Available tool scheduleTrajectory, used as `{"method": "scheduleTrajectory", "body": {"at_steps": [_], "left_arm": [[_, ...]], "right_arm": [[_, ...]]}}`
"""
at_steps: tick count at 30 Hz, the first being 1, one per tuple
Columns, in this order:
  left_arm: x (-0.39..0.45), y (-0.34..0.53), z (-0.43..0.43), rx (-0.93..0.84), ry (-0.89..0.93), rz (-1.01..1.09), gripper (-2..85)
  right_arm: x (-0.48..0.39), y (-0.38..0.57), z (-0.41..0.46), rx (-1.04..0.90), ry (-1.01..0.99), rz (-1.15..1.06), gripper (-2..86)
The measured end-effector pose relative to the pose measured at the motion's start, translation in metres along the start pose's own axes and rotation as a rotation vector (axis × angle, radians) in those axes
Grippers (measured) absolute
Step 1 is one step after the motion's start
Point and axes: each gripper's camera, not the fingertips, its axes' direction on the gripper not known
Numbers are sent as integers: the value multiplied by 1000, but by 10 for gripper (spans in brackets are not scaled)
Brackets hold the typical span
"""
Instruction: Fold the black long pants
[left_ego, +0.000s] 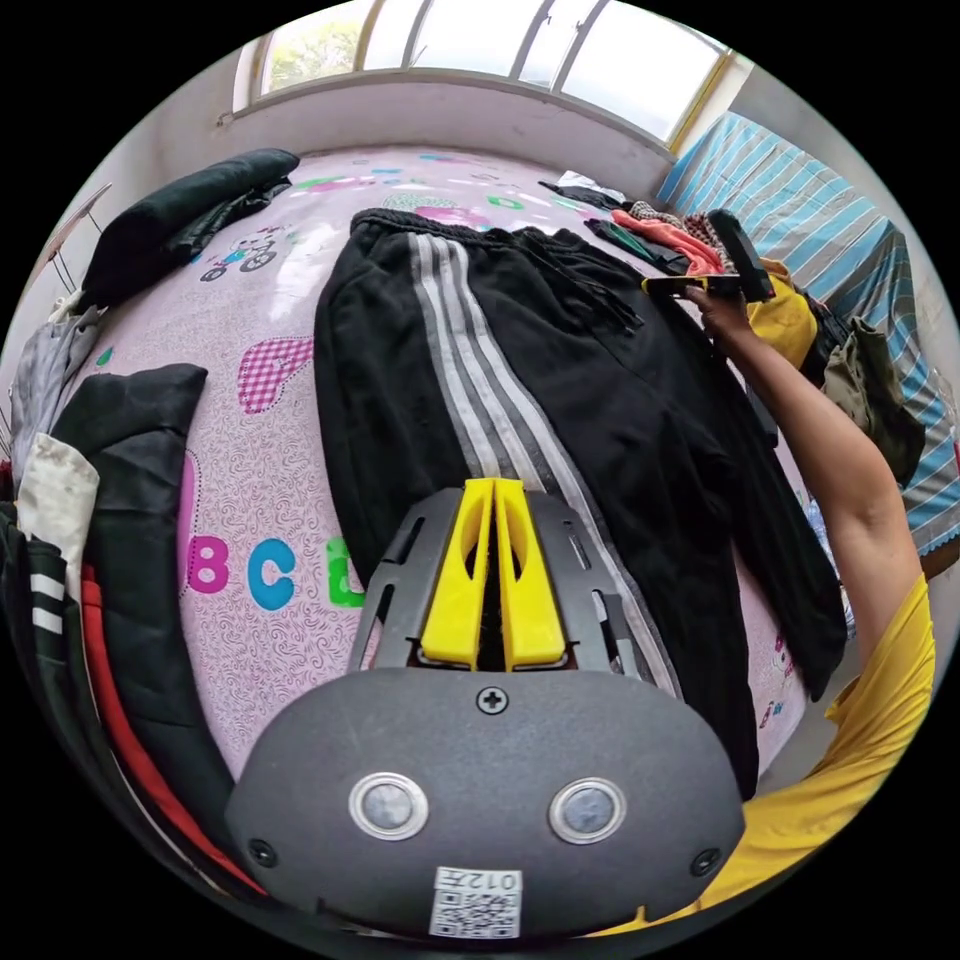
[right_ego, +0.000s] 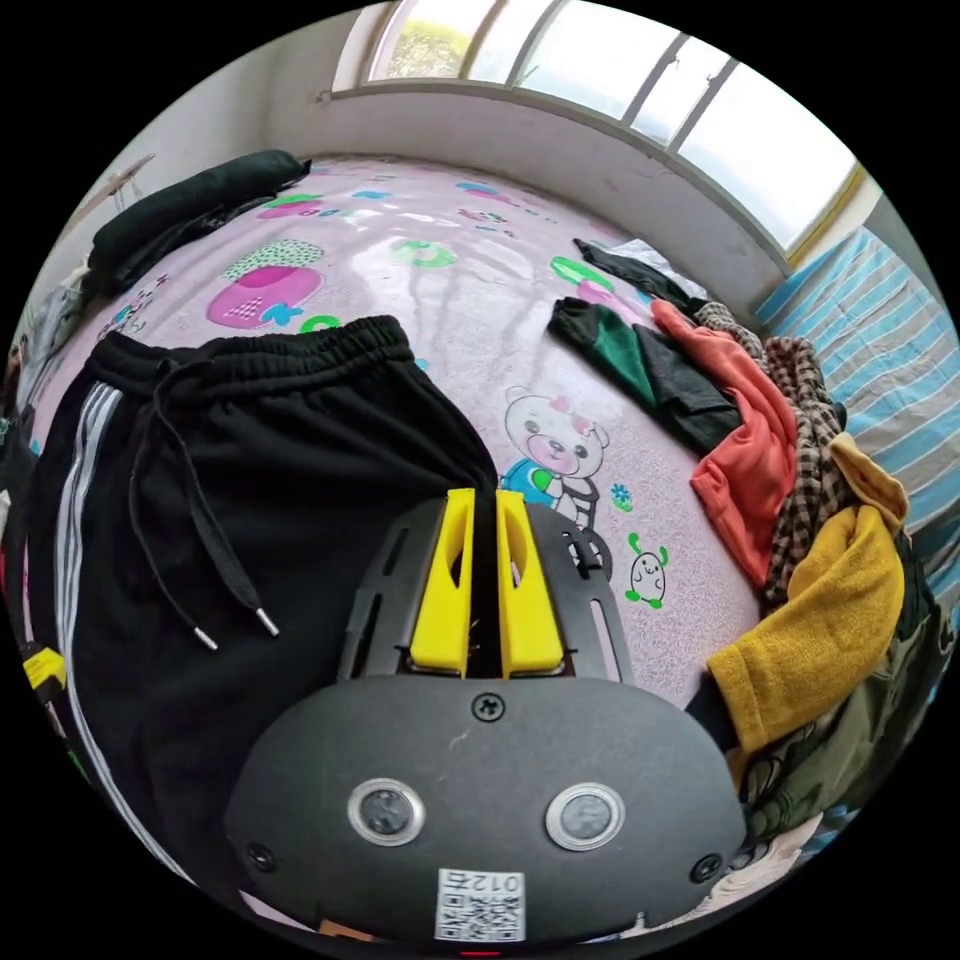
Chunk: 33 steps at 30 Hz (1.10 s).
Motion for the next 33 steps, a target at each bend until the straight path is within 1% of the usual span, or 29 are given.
{"method": "scheduleTrajectory", "body": {"at_steps": [3, 4, 6, 7, 9, 10, 11, 12, 13, 15, 16, 18, 20, 22, 25, 27, 28, 29, 31, 32, 33], "left_arm": [[-2, -2, 2, 2, 9, 4, 2], [-3, -3, 2, 2, 16, 0, 2], [-2, -5, 2, -6, 9, 2, 2], [1, -7, 1, -9, -1, 8, 2], [10, -10, -2, 9, 34, 60, 2], [17, -12, -3, 24, 109, 110, 3], [24, -15, -2, 29, 199, 157, 3], [28, -16, 0, 29, 238, 177, 4], [35, -19, 6, 12, 294, 212, 4], [49, -22, 21, -78, 298, 276, 4], [59, -22, 32, -142, 233, 323, 5], [63, -22, 30, -128, 182, 341, 5], [58, -22, 29, -133, 186, 348, 5], [51, -24, 30, -141, 213, 334, 5], [46, -22, 23, -126, 205, 333, 5], [51, -20, 15, -74, 312, 389, 5], [56, -20, 12, -54, 437, 438, 5], [62, -21, 13, -56, 541, 483, 5], [76, -21, 19, -103, 575, 547, 5], [86, -20, 26, -149, 517, 586, 5], [91, -19, 29, -176, 478, 606, 5]], "right_arm": [[17, 6, -13, 1, -14, -2, 37], [20, 12, -26, 6, 8, -17, 41], [25, 30, -59, 77, 47, -17, 28], [27, 46, -86, 126, 5, -38, 22], [26, 72, -117, 99, -186, -123, 16], [21, 91, -131, 35, -358, -199, 13], [16, 114, -141, -10, -468, -256, 11], [14, 125, -145, -23, -486, -271, 11], [9, 144, -148, -49, -466, -293, 9], [6, 166, -141, -125, -354, -340, 7], [16, 175, -148, -46, -351, -336, 5], [31, 178, -147, -49, -281, -324, 3], [49, 180, -151, -44, -223, -345, 1], [60, 178, -155, -66, -225, -301, 1], [63, 188, -180, -81, -205, -240, 3], [61, 208, -210, -30, -250, -263, 4], [59, 225, -226, -20, -307, -294, 4], [59, 241, -234, -62, -327, -303, 5], [62, 266, -237, -114, -304, -287, 5], [67, 282, -238, -126, -290, -297, 4], [73, 289, -243, -89, -294, -283, 4]]}}
